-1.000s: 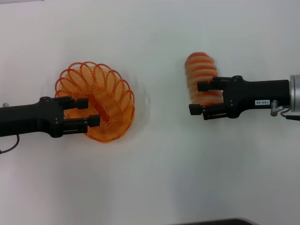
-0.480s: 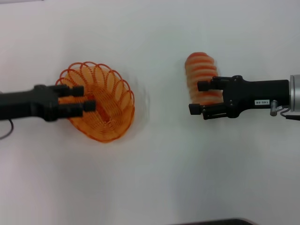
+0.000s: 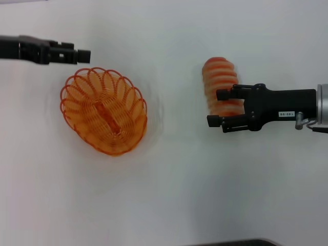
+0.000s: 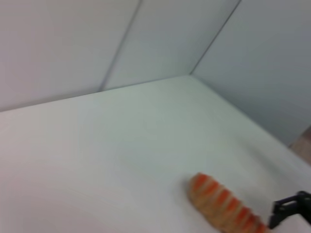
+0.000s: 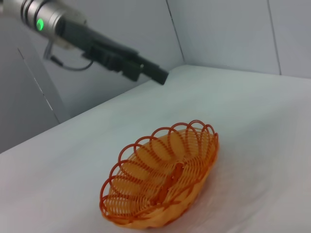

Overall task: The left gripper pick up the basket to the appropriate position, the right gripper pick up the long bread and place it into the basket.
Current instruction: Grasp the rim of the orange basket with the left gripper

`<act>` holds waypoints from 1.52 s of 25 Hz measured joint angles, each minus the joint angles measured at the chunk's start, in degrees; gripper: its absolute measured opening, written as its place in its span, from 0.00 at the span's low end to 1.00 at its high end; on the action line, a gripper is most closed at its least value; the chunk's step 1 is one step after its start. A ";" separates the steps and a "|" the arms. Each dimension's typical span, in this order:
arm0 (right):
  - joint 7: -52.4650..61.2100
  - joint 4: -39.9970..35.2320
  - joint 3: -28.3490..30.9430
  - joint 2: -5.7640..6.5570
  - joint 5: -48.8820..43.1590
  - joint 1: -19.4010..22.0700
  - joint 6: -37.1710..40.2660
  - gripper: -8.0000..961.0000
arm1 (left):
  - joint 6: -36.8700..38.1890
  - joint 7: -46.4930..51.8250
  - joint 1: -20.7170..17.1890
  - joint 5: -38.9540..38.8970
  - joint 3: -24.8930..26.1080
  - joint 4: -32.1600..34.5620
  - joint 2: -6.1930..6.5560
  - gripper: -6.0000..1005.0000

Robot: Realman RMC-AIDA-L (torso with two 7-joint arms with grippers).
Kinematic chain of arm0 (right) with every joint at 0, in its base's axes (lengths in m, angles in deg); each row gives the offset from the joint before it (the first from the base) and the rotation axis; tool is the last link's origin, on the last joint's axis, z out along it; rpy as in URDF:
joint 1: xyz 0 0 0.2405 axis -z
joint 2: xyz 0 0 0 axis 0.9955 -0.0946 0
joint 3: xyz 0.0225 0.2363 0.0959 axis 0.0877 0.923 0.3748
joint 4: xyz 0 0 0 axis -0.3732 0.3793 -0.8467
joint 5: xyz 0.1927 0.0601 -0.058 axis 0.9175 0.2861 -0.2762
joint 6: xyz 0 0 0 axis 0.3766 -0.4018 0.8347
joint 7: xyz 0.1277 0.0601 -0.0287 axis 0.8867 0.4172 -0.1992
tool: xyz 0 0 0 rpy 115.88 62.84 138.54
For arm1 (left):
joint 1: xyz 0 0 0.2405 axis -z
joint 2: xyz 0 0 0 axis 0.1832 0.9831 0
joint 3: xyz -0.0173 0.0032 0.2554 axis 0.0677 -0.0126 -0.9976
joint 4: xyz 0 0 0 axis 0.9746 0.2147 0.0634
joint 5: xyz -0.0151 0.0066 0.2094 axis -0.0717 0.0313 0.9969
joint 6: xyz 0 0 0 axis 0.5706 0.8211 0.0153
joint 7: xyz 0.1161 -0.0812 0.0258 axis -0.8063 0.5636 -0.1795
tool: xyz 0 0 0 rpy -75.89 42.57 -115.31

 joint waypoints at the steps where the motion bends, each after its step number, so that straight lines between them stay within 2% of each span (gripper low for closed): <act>1: -0.29 0.01 0.09 -0.06 0.00 0.04 0.00 0.94 | -0.86 1.67 0.93 0.61 -1.17 0.94 0.11 0.75; 9: -0.64 0.02 0.27 -0.16 0.15 0.01 0.02 0.93 | -7.35 10.71 8.52 8.34 -14.28 3.47 0.40 0.75; 12: -0.64 0.02 0.27 -0.26 0.22 0.00 0.02 0.93 | -9.61 13.59 10.71 13.09 -18.84 3.34 -0.07 0.75; 16: -0.71 0.02 0.25 -0.59 0.25 0.03 -0.60 0.93 | -14.53 18.55 11.80 19.55 -23.92 2.95 -1.46 0.75; 27: -0.73 0.18 0.34 -0.77 0.44 -0.28 -0.84 0.93 | -19.33 19.37 11.91 26.94 -25.37 -0.32 -5.00 0.68; 33: -0.73 0.21 0.28 -0.86 0.44 -0.56 -0.86 0.93 | -22.92 19.61 12.54 29.03 -25.38 -3.60 -5.92 0.64; 38: -0.73 0.21 0.35 -0.87 0.45 -0.52 -1.03 0.92 | -22.51 19.63 12.73 28.61 -24.86 -3.64 -6.02 0.61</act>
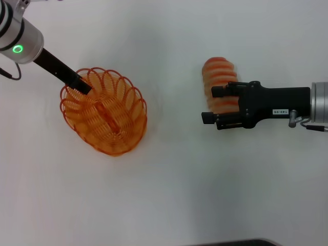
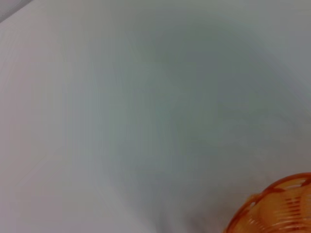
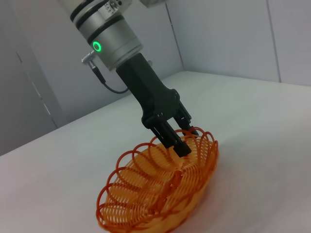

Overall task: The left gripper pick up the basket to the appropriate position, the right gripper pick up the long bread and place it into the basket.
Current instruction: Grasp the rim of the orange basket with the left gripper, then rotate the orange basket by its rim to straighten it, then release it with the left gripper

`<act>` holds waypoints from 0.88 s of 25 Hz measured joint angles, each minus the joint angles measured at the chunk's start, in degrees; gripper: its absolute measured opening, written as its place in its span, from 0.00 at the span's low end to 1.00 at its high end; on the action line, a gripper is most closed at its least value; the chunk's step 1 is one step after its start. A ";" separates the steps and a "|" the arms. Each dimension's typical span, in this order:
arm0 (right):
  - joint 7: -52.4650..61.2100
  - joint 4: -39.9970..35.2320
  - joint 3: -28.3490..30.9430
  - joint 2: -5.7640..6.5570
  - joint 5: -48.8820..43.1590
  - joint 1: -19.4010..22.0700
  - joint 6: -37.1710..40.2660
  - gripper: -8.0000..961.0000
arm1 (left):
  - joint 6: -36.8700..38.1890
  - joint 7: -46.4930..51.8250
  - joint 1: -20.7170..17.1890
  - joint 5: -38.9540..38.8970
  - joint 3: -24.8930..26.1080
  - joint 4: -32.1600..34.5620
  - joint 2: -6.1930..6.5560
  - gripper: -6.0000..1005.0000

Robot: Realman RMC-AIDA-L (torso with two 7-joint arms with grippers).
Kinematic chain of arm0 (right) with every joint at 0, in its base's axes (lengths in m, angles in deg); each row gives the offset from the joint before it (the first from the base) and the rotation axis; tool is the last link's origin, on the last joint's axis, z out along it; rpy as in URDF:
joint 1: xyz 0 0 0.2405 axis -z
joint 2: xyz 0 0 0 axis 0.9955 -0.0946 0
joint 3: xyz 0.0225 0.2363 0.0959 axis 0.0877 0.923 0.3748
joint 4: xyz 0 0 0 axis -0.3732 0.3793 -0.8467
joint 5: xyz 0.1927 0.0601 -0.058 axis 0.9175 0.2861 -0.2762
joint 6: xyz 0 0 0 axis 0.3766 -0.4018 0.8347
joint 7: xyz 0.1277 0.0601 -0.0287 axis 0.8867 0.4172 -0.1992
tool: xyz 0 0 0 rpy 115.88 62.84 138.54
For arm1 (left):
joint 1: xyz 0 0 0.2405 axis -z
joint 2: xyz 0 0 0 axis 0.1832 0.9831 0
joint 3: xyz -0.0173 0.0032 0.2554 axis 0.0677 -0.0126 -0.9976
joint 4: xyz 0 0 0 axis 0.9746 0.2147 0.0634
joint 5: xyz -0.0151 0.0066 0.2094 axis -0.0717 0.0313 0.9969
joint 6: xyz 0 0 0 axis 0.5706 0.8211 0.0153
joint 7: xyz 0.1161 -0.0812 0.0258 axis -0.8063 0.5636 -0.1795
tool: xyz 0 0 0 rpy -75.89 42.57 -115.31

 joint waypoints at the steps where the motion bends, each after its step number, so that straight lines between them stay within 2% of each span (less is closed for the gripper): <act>1: 0.00 0.00 0.00 0.00 0.00 0.04 -0.03 0.92 | 0.04 0.00 0.02 -0.04 0.10 0.08 0.00 0.60; 4: 0.00 -0.01 0.00 0.00 0.00 0.11 -0.09 0.92 | 0.07 0.01 0.05 -0.12 0.38 0.37 -0.12 0.58; 10: 0.00 -0.02 0.00 0.04 -0.01 0.13 -0.32 0.92 | 0.17 0.52 0.36 -0.20 0.95 0.84 -0.03 0.38; 12: 0.00 -0.02 0.00 0.13 -0.01 0.14 -0.34 0.92 | 0.46 1.02 0.37 -0.22 1.55 1.09 0.00 0.29; 15: -0.16 -0.01 -0.01 0.31 -0.01 0.26 -0.35 0.92 | 1.87 1.48 0.41 -0.31 4.82 1.61 0.11 0.15; 18: -0.68 -0.03 -0.01 0.62 -0.01 0.41 -0.35 0.92 | 3.68 2.33 0.46 -0.74 8.75 1.91 0.52 0.11; 22: -0.96 -0.25 -0.01 0.97 -0.01 0.52 -0.35 0.92 | 4.82 8.31 -0.10 -0.90 13.76 3.63 0.93 0.08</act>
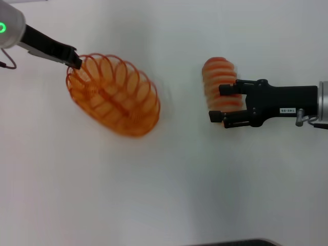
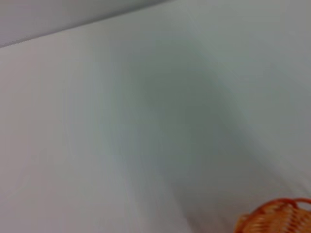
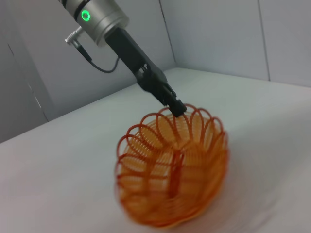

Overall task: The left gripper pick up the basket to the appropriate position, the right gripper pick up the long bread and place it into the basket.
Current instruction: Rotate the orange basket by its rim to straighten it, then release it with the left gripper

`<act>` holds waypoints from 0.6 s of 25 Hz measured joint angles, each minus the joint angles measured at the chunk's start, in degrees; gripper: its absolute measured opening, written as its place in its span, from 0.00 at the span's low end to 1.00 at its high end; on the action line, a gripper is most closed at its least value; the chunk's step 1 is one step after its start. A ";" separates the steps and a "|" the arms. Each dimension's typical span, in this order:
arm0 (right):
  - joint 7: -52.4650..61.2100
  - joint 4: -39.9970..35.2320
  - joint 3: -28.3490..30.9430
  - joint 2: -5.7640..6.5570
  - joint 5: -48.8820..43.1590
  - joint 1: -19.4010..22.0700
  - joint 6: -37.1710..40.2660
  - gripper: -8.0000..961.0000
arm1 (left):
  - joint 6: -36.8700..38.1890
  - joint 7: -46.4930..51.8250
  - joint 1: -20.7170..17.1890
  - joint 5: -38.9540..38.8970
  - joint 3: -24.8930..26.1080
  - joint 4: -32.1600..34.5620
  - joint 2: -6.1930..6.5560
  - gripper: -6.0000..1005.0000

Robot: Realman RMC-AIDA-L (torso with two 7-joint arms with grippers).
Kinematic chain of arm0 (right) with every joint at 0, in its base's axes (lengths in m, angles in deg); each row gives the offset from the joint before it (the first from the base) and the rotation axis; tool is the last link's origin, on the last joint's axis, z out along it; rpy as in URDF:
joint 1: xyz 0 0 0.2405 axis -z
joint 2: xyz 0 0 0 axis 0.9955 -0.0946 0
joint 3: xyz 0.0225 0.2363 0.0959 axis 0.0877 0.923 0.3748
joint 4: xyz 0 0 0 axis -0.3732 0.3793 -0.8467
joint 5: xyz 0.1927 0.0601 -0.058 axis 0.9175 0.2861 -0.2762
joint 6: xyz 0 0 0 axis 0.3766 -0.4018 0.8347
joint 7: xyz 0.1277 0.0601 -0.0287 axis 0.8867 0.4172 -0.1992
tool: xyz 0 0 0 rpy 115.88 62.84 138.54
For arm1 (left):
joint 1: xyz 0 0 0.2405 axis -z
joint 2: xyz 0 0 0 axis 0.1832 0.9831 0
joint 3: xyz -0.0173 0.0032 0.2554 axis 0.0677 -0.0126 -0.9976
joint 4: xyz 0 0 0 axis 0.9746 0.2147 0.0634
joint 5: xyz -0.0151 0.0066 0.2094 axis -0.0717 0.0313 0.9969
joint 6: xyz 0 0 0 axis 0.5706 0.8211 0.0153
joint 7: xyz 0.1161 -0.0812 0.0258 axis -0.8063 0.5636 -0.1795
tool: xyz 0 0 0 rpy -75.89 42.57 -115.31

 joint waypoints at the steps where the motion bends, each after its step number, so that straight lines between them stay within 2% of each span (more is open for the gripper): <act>1: -0.15 -0.10 0.00 0.13 0.00 0.03 0.01 0.92 | 0.10 2.30 -0.29 0.00 1.05 0.45 0.05 0.08; 5: -0.69 -0.14 0.48 0.55 0.00 0.12 0.12 0.91 | 0.52 12.98 -1.84 -0.40 5.02 1.55 0.21 0.09; 9: -2.47 -0.08 1.69 0.61 0.00 0.44 0.33 0.91 | 1.13 19.27 -3.62 -1.71 6.21 1.76 0.00 0.09; 15: -5.11 0.12 3.02 0.57 0.00 0.70 0.69 0.91 | 2.78 23.55 -7.87 -5.02 6.36 2.94 -2.28 0.10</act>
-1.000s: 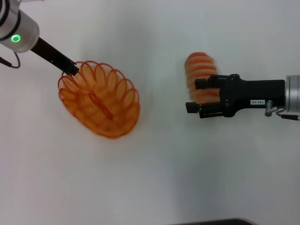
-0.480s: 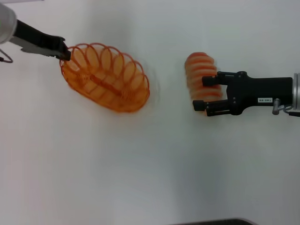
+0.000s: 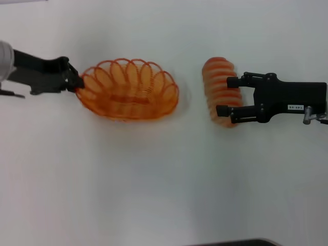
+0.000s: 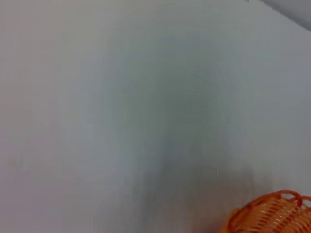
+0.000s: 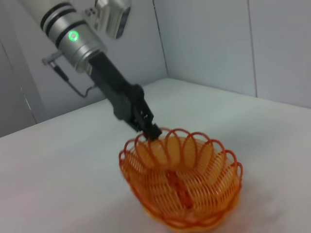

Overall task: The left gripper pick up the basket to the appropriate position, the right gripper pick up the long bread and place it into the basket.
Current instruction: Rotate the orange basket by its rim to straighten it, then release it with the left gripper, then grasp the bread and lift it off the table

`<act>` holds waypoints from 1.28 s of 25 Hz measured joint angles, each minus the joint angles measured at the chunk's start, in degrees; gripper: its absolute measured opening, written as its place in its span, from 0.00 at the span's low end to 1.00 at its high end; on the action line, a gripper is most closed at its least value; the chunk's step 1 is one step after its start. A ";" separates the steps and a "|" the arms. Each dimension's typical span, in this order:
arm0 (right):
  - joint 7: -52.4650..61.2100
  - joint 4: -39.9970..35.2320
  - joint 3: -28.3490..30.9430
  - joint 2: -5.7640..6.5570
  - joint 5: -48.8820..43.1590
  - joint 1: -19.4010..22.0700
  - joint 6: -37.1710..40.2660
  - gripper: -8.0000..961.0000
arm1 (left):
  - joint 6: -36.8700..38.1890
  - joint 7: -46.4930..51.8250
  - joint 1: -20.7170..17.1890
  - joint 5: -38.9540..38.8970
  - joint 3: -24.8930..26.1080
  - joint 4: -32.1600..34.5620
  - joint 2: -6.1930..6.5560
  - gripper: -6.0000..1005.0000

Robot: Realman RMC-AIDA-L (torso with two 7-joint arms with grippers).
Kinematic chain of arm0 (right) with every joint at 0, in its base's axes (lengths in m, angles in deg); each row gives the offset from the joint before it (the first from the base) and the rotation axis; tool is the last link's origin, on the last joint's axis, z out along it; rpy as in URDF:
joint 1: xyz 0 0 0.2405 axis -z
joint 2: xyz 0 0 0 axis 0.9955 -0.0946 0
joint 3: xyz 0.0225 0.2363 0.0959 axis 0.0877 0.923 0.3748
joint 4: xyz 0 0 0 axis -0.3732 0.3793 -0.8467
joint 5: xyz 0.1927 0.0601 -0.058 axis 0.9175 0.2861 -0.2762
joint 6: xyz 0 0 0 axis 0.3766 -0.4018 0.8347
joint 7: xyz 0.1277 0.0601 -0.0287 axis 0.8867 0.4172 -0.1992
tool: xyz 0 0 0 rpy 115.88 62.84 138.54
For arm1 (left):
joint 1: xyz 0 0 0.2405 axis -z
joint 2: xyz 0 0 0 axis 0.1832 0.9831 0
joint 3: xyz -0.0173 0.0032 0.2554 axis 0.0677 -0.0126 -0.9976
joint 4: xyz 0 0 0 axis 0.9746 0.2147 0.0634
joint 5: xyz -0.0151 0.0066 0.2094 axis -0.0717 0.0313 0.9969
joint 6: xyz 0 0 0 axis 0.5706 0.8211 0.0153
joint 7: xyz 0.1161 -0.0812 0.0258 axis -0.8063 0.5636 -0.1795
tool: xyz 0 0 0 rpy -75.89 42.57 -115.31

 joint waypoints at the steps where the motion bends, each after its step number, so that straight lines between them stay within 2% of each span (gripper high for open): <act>1: -0.05 0.01 0.00 0.00 0.00 0.00 0.03 0.91 | 0.47 0.16 -0.94 -0.93 0.01 0.95 -0.64 0.10; 3: -0.15 0.01 0.03 0.04 0.00 -0.03 0.03 0.91 | 1.51 0.23 -2.50 -2.59 0.01 2.84 -1.63 0.11; 6: -0.17 -0.02 0.25 0.07 0.00 -0.15 0.04 0.91 | 4.02 -0.70 -4.98 -6.17 -0.13 5.69 -2.55 0.21; 8: -0.08 -0.02 0.36 0.07 0.00 -0.33 0.06 0.91 | 6.48 -2.94 -6.48 -10.07 -0.07 6.51 -2.42 0.28; 11: 0.90 0.06 0.71 0.07 0.02 -0.55 0.40 0.91 | 9.20 -9.28 -9.28 -17.57 0.19 6.81 -1.38 0.39; 13: 2.53 0.09 1.09 0.06 0.58 -0.62 0.79 0.91 | 10.12 -16.64 -11.61 -23.97 0.24 6.74 -0.68 0.47; 16: 6.69 -0.37 1.46 0.05 1.46 -0.92 1.47 0.91 | 11.01 -33.89 -15.79 -33.55 0.35 5.42 0.22 0.56; 21: 23.49 -4.06 2.72 0.59 2.16 -2.60 1.89 0.90 | 11.65 -55.05 -18.27 -33.98 1.50 3.13 0.75 0.69; 24: 34.11 -7.51 1.69 1.79 1.09 -4.06 2.92 0.90 | 11.96 -66.00 -19.66 -33.16 1.59 2.90 0.18 0.71; 29: 53.78 -13.21 -2.10 5.53 -4.43 -8.51 6.07 0.90 | 12.52 -76.56 -21.63 -33.67 2.10 3.06 -0.67 0.70; 32: 61.95 -16.69 -2.81 5.85 -12.69 -12.04 7.57 0.90 | 13.30 -80.11 -22.22 -34.07 3.25 2.73 -0.92 0.69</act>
